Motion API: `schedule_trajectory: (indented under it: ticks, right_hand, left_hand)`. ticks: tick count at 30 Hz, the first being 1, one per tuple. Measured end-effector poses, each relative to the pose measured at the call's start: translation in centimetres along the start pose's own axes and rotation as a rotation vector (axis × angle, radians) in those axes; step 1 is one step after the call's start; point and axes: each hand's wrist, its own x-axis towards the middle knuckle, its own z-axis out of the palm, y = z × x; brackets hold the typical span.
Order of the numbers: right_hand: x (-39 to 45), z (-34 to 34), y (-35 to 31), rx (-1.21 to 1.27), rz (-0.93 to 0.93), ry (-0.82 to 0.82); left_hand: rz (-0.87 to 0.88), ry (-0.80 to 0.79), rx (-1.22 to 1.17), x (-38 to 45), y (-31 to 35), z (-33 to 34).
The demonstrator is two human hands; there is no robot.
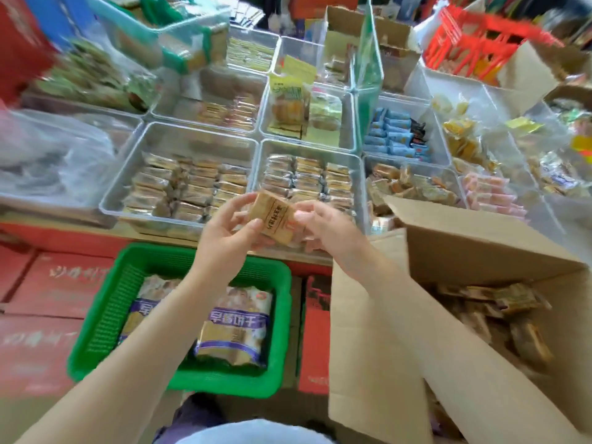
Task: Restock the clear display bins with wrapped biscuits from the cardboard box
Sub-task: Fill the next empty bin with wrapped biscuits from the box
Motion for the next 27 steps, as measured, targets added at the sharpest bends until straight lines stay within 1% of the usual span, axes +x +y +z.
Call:
schedule_trajectory:
  ticks: [3, 4, 6, 8, 10, 12, 13, 14, 16, 18, 20, 22, 25, 26, 27]
  right_hand:
    - [4.9, 7.2, -1.3, -0.278, -0.022, 0.009]
    - [6.7, 9.6, -1.6, -0.332, -0.033, 0.000]
    - [10.3, 14.4, -2.2, -0.307, -0.014, -0.043]
    - [13.8, 18.3, -2.9, -0.228, 0.037, -0.100]
    - [17.4, 20.7, -3.5, -0.212, 0.054, -0.117]
    - [21.6, 21.5, -3.5, -0.275, 0.014, -0.055]
    - [23.7, 21.5, -3.3, -0.341, -0.017, 0.012]
    - [25.8, 21.2, -3.3, -0.405, -0.037, 0.086]
    - [29.9, 20.8, -3.3, -0.484, -0.032, 0.209]
    - [33.6, 20.4, -3.7, -0.565, -0.013, 0.284]
    - [36.9, 20.5, -4.1, -0.653, -0.001, 0.310]
    - [39.5, 21.3, -3.8, -0.760, 0.003, 0.257]
    - [41.7, 23.6, -2.5, -0.948, 0.100, 0.012]
    - [42.0, 24.3, -2.0, -0.963, 0.131, -0.050]
    - [42.4, 24.8, -1.5, -0.957, 0.143, -0.075]
  left_hand:
    - [-0.042, -0.121, 0.076, 4.3, -2.3, -8.0]
    - [-0.064, -0.176, 0.083, 5.5, -2.8, -10.2]
    - [-0.084, -0.211, 0.177, 7.5, -3.6, -13.8]
    - [-0.074, -0.175, 0.324, 9.5, -4.0, -17.1]
    - [-0.073, -0.143, 0.315, 11.8, -4.2, -20.2]
    - [-0.044, -0.109, 0.337, 14.4, -4.9, -23.0]
    - [-0.011, -0.058, 0.431, 15.8, -5.7, -24.2]
    - [0.034, -0.005, 0.574, 17.2, -6.7, -25.3]
    - [0.041, 0.052, 0.856, 19.5, -8.8, -26.9]
    - [0.014, 0.045, 1.012, 20.7, -11.0, -27.7]
    - [0.063, 0.047, 1.104, 21.1, -12.4, -28.0]
    - [0.116, 0.081, 1.096, 21.2, -13.0, -28.1]
    - [0.126, 0.107, 1.106, 21.4, -13.3, -28.1]
    - [0.133, 0.109, 1.113, 21.5, -13.4, -28.1]
    - [0.134, 0.109, 1.121, 21.5, -13.4, -28.1]
